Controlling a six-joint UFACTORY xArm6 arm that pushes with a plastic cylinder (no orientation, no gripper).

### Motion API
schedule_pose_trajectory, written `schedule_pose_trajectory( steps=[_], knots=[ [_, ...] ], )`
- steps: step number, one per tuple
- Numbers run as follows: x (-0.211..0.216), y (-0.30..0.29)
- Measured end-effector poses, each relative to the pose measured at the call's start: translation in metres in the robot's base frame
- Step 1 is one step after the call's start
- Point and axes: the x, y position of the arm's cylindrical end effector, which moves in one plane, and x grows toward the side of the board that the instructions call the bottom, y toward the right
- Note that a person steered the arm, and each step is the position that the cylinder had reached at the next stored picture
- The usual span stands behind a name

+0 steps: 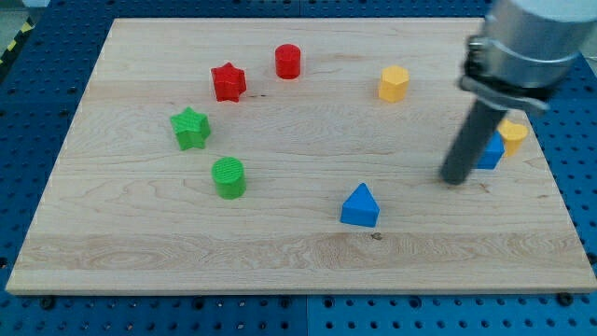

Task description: Move the blue triangle towards the bottom right

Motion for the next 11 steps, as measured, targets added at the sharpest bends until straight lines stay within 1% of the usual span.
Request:
schedule_pose_trajectory(
  steps=[1, 2, 3, 4, 6, 9, 11],
  knots=[
    [0.000, -0.078],
    [0.013, -0.150],
    [0.048, -0.162],
    [0.050, -0.135],
    [0.050, -0.054],
    [0.073, 0.039],
    [0.081, 0.100]
  ],
)
